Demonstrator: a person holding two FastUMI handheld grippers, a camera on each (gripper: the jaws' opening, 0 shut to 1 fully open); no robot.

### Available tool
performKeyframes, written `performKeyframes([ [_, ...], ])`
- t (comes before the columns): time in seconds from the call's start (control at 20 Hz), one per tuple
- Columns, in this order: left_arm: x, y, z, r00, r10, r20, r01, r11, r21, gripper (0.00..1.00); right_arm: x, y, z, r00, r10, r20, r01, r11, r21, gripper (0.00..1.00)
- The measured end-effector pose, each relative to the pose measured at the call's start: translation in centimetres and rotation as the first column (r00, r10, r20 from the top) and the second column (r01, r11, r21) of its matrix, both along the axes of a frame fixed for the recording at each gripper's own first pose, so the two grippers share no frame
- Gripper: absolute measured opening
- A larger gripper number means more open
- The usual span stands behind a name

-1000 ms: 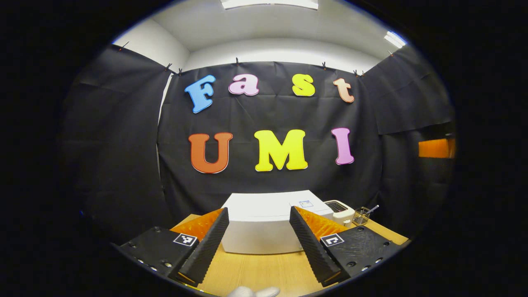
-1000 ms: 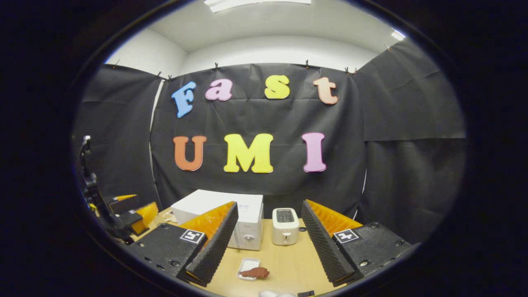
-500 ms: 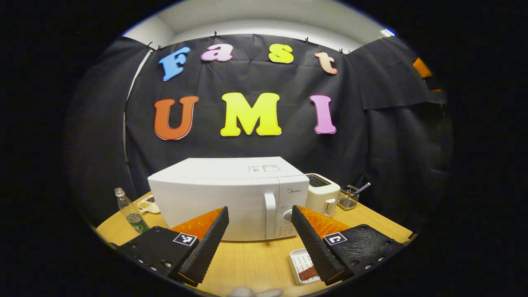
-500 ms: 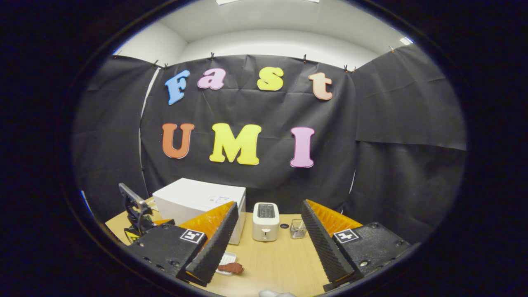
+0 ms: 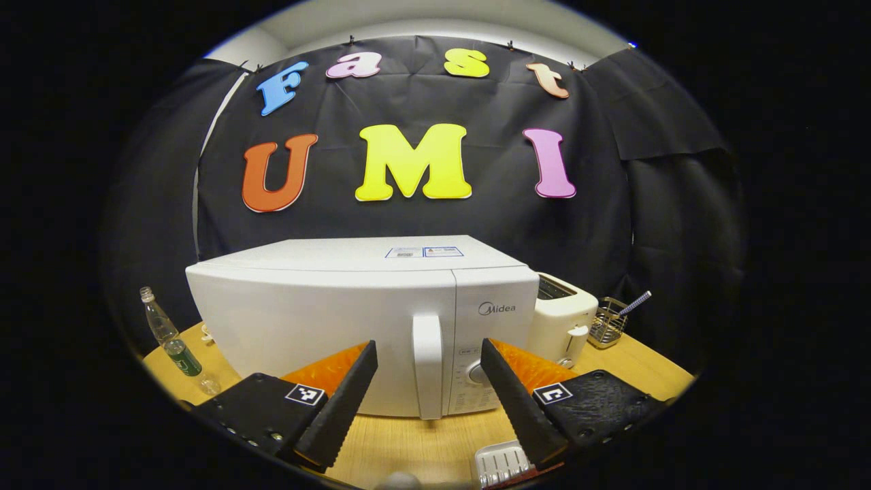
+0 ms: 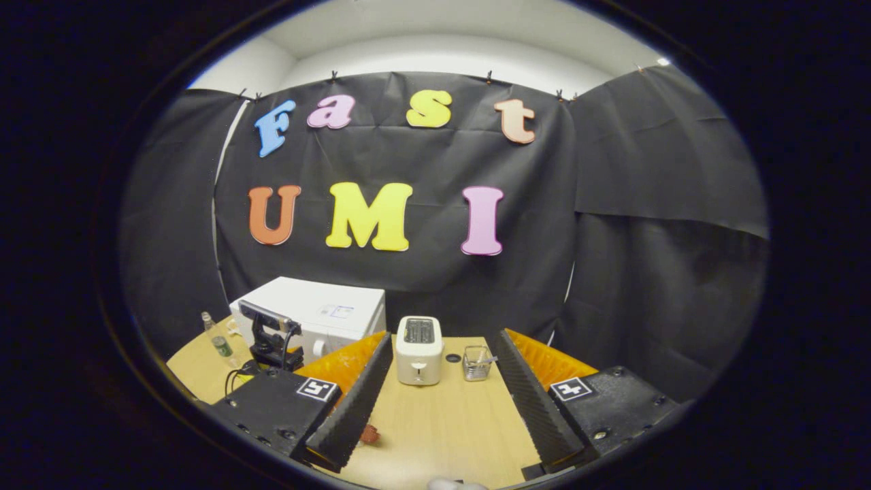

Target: Open the microwave oven with the left hand, put the food in, and close the microwave oven.

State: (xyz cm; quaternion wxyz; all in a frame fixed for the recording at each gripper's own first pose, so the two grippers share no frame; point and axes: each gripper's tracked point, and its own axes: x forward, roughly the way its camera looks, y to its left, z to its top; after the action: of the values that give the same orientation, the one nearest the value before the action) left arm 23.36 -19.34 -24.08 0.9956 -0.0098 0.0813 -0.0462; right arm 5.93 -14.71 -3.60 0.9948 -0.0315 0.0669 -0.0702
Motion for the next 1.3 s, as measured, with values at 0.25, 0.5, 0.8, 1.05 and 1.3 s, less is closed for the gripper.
performKeyframes([
  [0.25,1.2,-0.1,-1.1,1.0,0.004,-0.023,-0.005,1.0,-0.006,0.83,0.3,-1.3,-0.9,1.0,-0.014,-0.024,0.014,1.0,-0.001,0.99],
  [0.5,1.6,0.0,-1.7,0.999,0.0,-0.033,0.0,1.0,-0.004,0.26,0.5,-0.9,-1.0,1.0,-0.002,-0.028,0.001,1.0,-0.014,0.99],
  [0.8,1.9,0.3,-1.9,0.999,0.026,-0.035,-0.026,1.0,-0.006,0.16,0.4,-0.7,-1.1,1.0,0.009,-0.028,-0.01,1.0,-0.014,0.99],
  [1.05,1.6,0.2,-1.9,0.999,0.026,-0.043,-0.026,1.0,0.008,0.11,0.3,-0.6,-1.3,0.999,0.011,-0.031,-0.011,1.0,-0.014,0.92],
  [1.3,1.5,0.2,-2.4,0.998,0.005,-0.062,-0.005,1.0,0.015,0.12,0.3,-0.1,-1.4,0.999,0.024,-0.034,-0.025,1.0,-0.016,0.92],
])
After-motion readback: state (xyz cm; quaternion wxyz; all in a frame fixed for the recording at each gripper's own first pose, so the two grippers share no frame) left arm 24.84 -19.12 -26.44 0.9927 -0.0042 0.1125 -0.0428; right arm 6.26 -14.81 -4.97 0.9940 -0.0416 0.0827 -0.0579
